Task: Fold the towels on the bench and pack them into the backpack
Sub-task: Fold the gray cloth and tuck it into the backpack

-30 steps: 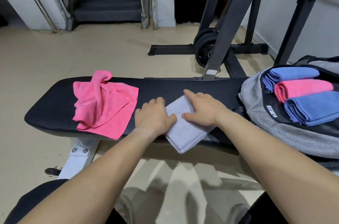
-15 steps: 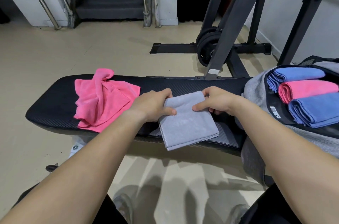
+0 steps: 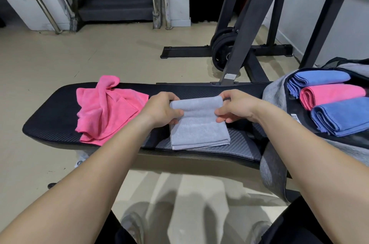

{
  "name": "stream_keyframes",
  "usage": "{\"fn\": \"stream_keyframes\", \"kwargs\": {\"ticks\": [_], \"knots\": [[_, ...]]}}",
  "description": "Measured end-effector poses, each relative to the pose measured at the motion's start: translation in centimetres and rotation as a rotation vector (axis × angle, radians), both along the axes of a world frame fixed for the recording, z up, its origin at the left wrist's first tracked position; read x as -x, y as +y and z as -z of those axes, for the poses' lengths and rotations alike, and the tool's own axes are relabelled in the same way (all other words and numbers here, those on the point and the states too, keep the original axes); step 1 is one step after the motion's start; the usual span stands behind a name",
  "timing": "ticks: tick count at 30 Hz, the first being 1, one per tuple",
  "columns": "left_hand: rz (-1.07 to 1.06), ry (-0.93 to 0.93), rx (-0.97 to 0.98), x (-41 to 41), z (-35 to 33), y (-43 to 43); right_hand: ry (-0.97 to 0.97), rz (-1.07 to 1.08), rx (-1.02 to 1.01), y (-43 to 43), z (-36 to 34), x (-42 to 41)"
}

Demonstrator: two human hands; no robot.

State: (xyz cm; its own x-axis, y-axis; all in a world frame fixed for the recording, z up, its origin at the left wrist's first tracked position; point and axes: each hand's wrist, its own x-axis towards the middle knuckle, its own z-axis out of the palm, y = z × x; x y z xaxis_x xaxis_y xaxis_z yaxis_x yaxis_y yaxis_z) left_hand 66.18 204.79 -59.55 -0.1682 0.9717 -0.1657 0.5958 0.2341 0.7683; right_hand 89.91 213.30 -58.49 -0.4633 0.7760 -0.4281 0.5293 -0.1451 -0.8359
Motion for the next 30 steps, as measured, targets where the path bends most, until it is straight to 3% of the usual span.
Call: {"fn": "stream_keyframes", "kwargs": {"ticks": [6,11,14,17,22,30], "knots": [[0.111,0.07,-0.067,0.1,-0.5,-1.6,0.046,-0.057,-0.035,-0.7,0.1,-1.1],[0.176,0.326,-0.261,-1.1,0.4,-3.5,-0.063,-0.125,-0.374,-1.8,0.4,-1.7],[0.208,0.391,-0.301,-1.3,1.6,-4.2,-0.049,-0.131,-0.362,-2.5,0.4,-1.8],[0.213,0.416,-0.321,-1.5,2.1,-4.7,-0.004,-0.097,-0.285,-3.1,0.4,-1.4],[0.249,0.527,-0.35,-1.6,2.7,-5.2,-0.171,-0.023,-0.587,-4.3,1.6,-0.5],[0.246,0.68,-0.29,-2.2,2.3,-5.4,-0.175,-0.002,-0.71,-5.3,3.2,-0.8]]}}
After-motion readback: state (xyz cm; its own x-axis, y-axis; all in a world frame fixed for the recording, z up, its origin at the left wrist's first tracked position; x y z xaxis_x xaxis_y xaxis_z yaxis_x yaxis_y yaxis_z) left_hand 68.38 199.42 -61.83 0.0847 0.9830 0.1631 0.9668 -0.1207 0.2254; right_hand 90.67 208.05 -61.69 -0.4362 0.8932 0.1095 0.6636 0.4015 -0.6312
